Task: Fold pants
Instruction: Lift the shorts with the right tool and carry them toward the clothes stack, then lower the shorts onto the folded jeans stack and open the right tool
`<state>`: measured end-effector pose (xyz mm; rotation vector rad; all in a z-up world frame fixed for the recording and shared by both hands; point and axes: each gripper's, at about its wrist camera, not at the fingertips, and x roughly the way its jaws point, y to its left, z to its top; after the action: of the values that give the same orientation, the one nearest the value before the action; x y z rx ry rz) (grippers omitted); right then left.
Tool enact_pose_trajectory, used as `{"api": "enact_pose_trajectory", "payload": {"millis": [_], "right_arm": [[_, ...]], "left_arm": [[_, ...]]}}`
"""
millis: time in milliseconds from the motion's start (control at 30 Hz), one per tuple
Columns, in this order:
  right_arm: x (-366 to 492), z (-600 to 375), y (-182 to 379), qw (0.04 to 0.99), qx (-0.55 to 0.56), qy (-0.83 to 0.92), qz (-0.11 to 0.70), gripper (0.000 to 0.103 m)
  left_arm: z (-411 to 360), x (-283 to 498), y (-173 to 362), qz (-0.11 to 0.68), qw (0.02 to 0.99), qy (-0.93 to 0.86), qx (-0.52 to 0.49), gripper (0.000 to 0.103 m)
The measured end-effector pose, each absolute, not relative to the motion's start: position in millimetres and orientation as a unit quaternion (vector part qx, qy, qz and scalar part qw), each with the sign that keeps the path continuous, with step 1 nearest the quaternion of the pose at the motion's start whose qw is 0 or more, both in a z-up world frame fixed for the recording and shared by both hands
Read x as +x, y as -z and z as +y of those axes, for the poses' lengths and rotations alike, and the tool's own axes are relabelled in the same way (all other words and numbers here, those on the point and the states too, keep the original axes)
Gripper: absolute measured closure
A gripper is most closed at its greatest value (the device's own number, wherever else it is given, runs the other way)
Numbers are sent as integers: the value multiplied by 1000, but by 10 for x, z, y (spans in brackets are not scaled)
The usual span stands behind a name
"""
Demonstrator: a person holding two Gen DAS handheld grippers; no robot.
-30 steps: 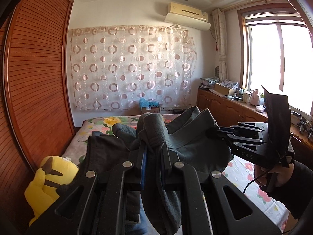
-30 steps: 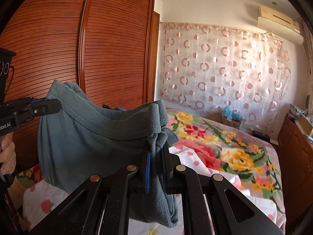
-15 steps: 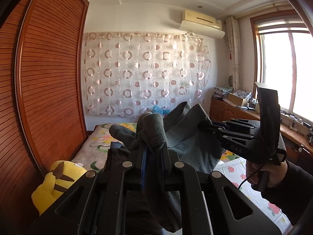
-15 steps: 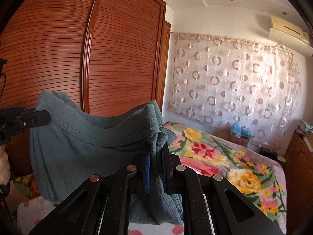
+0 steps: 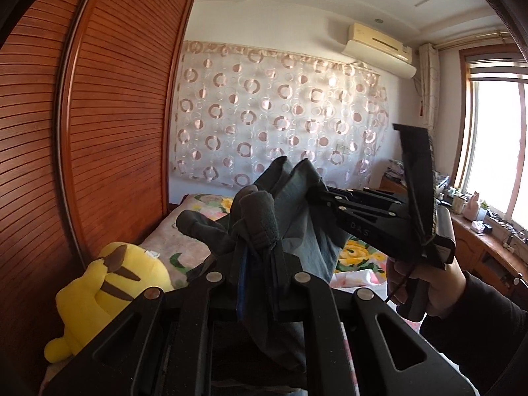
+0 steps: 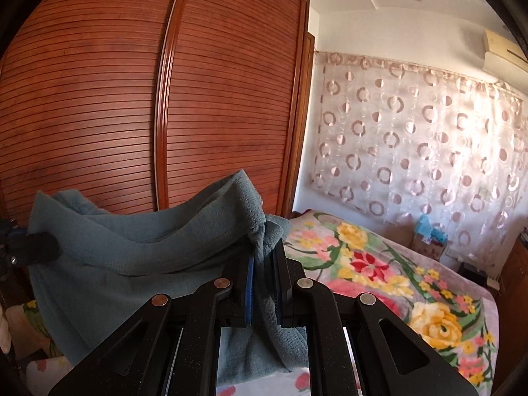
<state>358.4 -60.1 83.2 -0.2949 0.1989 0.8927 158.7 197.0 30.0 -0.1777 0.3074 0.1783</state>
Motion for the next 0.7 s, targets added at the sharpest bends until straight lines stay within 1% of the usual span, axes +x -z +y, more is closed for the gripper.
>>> {"api": "enact_pose_trajectory", "payload": {"millis": [167, 233, 267, 300, 367, 433, 533, 700], "right_arm": [[3801, -420, -718, 873, -145, -443, 141, 94], [3866, -410, -707, 874, -150, -435, 155, 82], [3884, -439, -694, 877, -152, -428, 159, 74], [3905, -472, -699, 876, -151, -427, 162, 70], [3931, -593, -684, 871, -146, -438, 166, 70], [3973, -702, -651, 871, -150, -434, 173, 70], [4056, -855, -605, 868, -152, -435, 185, 70], [4228, -772, -595, 876, -158, -406, 208, 70]], "left_arm": [[2049, 1618, -31, 187, 969, -123, -102, 91], [2089, 1624, 74, 202, 964, -135, -110, 89], [2098, 1622, 108, 208, 961, -140, -113, 88], [2102, 1623, 136, 213, 960, -142, -116, 85], [2125, 1607, 179, 218, 958, -145, -121, 78], [2134, 1580, 190, 216, 958, -142, -126, 67], [2135, 1558, 193, 217, 958, -140, -127, 59], [2097, 1587, 229, 231, 955, -144, -115, 57]]}}
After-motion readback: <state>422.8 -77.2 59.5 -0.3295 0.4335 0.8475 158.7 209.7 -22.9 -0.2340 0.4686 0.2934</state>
